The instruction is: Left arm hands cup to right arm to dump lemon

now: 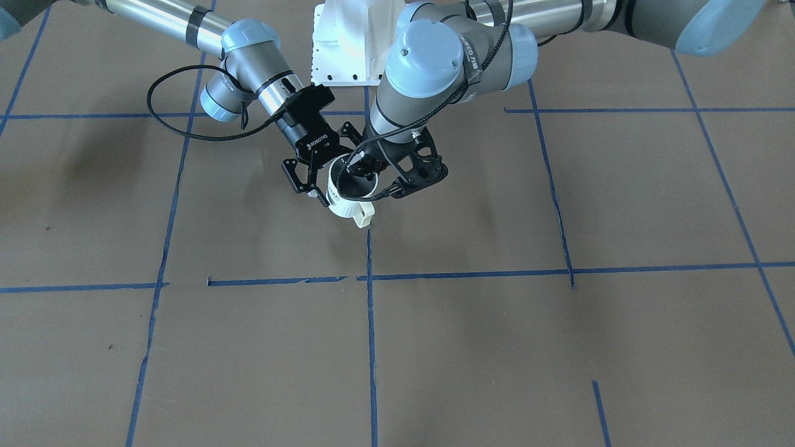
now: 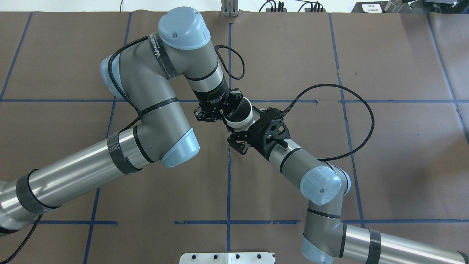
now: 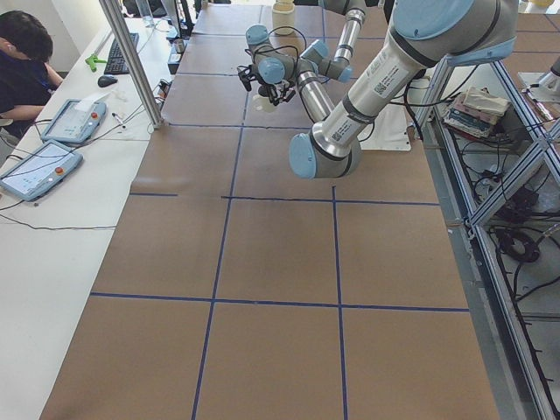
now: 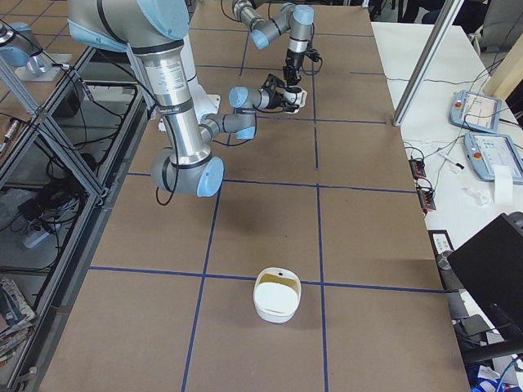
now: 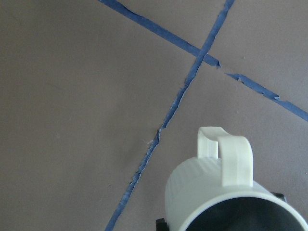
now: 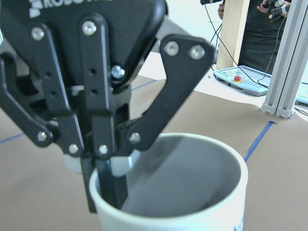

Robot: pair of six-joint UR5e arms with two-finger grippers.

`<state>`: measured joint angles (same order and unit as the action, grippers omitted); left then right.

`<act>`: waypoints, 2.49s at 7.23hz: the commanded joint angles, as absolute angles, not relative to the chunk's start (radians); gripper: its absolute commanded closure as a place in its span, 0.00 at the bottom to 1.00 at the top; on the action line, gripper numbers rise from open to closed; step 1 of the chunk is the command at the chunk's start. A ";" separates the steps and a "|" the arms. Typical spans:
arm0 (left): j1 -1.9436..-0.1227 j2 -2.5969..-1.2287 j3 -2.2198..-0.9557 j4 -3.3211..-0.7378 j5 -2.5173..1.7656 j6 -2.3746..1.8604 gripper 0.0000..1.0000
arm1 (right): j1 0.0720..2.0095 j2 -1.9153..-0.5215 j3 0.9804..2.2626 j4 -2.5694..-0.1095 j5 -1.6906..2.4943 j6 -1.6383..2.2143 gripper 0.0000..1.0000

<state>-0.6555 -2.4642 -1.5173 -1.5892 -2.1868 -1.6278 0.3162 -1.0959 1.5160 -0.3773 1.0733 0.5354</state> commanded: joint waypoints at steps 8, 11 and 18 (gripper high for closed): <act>-0.949 -2.099 -1.695 -1.519 -2.177 -1.098 1.00 | 0.340 -1.092 1.523 -0.374 1.075 0.549 0.00; -1.046 -1.883 -1.817 -1.485 -2.175 -0.771 1.00 | 0.383 -1.094 1.526 -0.557 1.094 0.596 0.00; -1.147 -1.603 -1.858 -1.540 -2.228 -0.503 1.00 | 0.920 -1.111 1.782 -1.469 2.052 0.552 0.00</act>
